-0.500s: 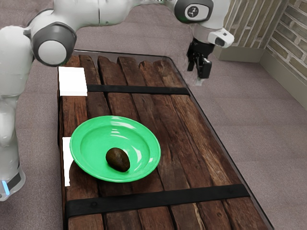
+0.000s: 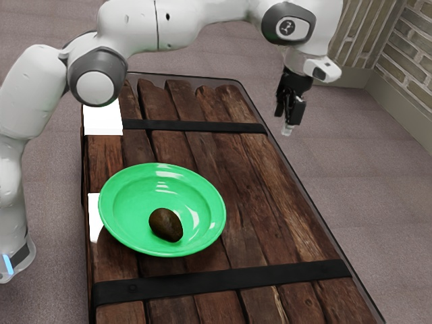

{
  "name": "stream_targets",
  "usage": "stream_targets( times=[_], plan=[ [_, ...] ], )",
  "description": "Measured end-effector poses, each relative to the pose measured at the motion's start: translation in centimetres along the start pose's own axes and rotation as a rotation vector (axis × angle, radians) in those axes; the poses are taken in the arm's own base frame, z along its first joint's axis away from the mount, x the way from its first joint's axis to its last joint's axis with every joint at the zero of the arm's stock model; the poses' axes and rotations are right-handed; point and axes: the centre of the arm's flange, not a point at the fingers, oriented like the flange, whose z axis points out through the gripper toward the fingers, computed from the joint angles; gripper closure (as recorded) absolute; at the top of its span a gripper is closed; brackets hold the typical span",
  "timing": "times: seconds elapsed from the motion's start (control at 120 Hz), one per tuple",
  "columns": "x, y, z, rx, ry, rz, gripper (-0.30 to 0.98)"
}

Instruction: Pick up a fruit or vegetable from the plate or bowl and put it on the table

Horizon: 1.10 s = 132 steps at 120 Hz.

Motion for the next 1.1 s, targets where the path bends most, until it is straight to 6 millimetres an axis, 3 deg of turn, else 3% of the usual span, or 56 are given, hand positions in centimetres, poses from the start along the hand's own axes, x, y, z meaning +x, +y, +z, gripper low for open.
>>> stream_targets(
  times=[0.175,0.317,0.433,0.5,0.567,0.692,0.892,1.008,1.1],
  plan=[
    [1.5,1.4,2.7,-0.011,-0.002,0.156,0.00],
    [2.6,3.0,6.6,-0.026,-0.055,0.277,0.00],
    [2.5,6.2,7.4,-0.032,-0.076,0.473,0.00],
    [0.3,8.9,7.9,-0.033,-0.137,0.594,0.00],
    [-3.5,10.7,7.3,-0.010,-0.187,0.680,0.00],
    [-10.0,12.2,10.8,-0.001,-0.293,0.795,0.00],
    [-13.7,14.3,11.5,0.010,-0.273,0.910,0.00],
    [-15.8,16.8,11.3,0.042,-0.249,0.952,0.00],
    [-17.4,17.3,11.1,0.041,-0.230,0.940,0.00]
  ],
)
